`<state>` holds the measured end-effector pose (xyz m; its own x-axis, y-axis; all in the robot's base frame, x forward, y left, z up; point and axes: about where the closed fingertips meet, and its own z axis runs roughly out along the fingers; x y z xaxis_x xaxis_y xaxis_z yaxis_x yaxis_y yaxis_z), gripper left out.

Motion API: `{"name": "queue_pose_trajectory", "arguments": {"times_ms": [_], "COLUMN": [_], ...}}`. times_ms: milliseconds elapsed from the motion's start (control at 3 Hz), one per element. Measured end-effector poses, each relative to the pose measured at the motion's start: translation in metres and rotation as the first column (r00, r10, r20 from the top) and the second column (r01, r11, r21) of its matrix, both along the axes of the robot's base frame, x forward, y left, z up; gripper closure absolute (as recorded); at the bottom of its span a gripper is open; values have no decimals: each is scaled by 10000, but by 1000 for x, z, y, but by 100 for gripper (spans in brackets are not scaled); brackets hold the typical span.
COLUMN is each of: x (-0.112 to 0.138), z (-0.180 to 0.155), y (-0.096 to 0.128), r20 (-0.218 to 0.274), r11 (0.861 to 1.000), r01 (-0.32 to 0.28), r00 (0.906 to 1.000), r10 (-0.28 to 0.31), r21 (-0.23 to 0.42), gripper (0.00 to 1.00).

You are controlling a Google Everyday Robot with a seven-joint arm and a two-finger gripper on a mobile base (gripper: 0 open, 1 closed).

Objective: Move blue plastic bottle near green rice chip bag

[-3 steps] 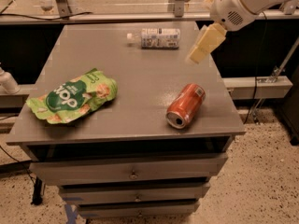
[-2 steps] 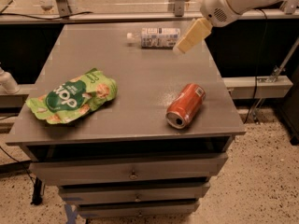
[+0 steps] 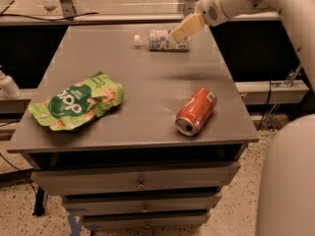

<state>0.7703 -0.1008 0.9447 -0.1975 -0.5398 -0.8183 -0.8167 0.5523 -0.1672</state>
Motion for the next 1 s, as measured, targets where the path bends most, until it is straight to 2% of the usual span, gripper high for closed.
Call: {"name": "queue_pose_trajectory", "arguments": {"times_ms": [333, 667, 1000], "x": [35, 58, 70], "z": [-21, -50, -80], "y": [13, 23, 23], "r20": [-528, -1108, -1590], "r11": [9988, 9991, 9987], "r01": [109, 257, 382], "r00": [9986, 9936, 9863], "r10": [-84, -217, -431], "r21": [467, 348, -337], "gripper": [0, 0, 0]}}
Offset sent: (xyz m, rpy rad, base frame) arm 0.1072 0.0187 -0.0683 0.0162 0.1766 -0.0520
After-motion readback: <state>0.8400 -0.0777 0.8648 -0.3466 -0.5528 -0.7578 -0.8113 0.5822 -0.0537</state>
